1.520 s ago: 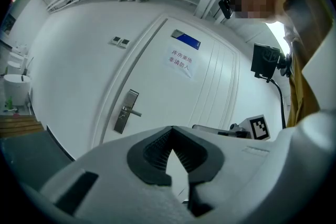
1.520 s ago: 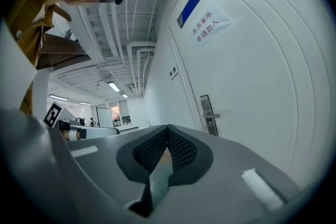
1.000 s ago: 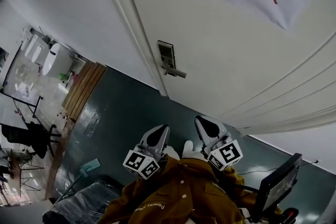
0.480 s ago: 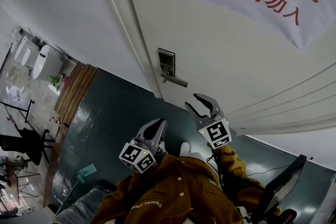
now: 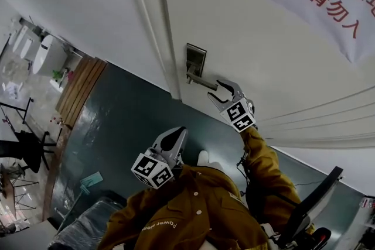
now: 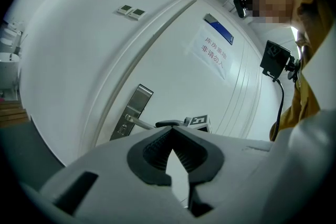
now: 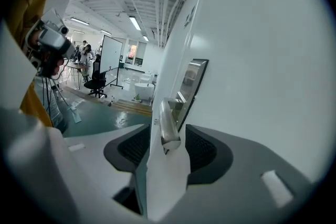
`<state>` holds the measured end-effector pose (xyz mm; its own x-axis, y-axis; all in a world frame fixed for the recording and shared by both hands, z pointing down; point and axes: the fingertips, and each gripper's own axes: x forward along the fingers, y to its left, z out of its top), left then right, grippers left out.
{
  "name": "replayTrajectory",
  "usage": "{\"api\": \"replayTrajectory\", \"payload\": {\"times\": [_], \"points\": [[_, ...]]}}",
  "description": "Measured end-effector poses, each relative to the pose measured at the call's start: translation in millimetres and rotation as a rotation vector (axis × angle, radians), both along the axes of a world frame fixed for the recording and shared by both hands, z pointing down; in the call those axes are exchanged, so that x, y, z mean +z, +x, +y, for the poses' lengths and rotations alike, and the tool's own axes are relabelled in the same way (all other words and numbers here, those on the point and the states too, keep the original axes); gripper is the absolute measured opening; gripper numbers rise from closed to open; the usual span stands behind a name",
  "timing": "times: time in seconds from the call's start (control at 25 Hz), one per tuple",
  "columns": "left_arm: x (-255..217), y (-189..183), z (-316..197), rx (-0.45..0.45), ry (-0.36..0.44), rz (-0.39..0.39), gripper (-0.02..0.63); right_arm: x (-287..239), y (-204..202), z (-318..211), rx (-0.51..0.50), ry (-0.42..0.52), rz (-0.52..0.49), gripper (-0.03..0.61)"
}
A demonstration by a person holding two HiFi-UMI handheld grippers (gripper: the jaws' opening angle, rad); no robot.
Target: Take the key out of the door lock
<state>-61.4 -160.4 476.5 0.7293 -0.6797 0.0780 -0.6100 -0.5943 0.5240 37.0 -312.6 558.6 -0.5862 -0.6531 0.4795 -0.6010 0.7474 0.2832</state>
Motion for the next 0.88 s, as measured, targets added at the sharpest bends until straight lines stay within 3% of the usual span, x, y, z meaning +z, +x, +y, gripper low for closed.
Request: {"api": "replayTrajectory", "payload": {"times": [0.08,0.16,0.52,0.64,0.72,0.88], "points": [[1.3,-2.3,-0.9,-0.004,-0.006,0.005,-0.005,7.5,1.4,-5.2,-0.004,-0.004,0.028,0.201],[3.6,-5.7,-2.3,-0.009,-0.011,0.009,-0.005,9.9,2.3,-8.6,-0.01,0.01,0.043,0.136],[20.0,-9.7,-26.9,-0.003,-0.054,0.068,-0.008,8.7,-0.7,-7.5,-0.028,0.011,0.05,0.13],[38.9,-14.0,-62.5,-0.029,-0.1,0.18,-0.007,9.8,-0.3,-7.6,-0.02,0.008,0.045,0.13],[60.5,-21.6,-94.1,-0.064,-0.184,0.291,0.154,10.1,-0.2,-9.0,-0.018,0.006,0.048,0.13],[111.1,-25.2,-150.5,-0.12,-0.372,0.515,0.169,10.4,1.4,-9.8,-0.003,-0.006,0.044,0.13]]}}
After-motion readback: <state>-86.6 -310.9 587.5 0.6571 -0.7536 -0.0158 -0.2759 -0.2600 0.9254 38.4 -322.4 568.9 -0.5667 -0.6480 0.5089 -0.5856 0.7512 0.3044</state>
